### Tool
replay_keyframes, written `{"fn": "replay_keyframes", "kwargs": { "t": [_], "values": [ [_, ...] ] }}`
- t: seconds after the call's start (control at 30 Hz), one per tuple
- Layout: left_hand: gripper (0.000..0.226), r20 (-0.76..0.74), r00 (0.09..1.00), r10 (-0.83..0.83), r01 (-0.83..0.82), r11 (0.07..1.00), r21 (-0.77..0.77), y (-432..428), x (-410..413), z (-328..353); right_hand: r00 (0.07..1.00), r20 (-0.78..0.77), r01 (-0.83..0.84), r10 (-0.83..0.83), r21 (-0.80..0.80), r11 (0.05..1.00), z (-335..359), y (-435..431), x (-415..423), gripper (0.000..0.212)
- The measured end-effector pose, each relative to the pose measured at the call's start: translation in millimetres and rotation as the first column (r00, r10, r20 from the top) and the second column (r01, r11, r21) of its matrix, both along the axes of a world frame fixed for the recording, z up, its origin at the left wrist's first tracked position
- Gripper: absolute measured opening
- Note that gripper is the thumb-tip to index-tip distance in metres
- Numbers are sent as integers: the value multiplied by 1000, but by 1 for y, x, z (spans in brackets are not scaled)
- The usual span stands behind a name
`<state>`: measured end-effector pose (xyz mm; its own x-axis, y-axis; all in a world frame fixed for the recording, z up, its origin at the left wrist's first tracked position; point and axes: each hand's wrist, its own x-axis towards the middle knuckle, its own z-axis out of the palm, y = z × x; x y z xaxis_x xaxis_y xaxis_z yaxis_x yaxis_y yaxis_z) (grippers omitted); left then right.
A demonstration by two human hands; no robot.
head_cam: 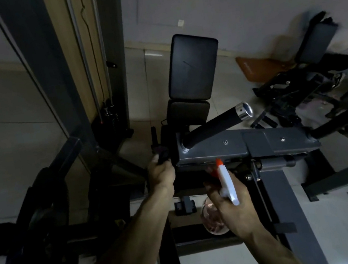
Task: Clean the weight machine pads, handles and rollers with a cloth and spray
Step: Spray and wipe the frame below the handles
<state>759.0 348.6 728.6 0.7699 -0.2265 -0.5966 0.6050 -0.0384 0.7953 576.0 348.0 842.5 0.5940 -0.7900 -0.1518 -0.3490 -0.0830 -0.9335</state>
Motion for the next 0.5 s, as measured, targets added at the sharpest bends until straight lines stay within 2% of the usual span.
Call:
{"fn": "replay_keyframes", "kwargs": {
  "t": [0.1, 0.27, 0.37, 0.5],
  "values": [
    [45, 55, 997, -54, 54, 999, 10, 20, -22, -4, 1000, -20, -3, 3, -19, 1000, -5, 2, 3, 37],
    [50, 16, 998, -55, 56, 995, -81, -18, 27, 22, 999, -30, -34, 33, -56, 998, -8, 2, 2, 31],
    [48, 93, 990, -107, 109, 994, -13, -22, 27, 26, 999, -45, -30, 28, -45, 999, -11, 0, -2, 30],
    [40, 160, 970, -183, 166, 979, 116, 20, -23, 5, 999, -27, -17, 17, -10, 1000, -5, 3, 2, 31]
  ]
}}
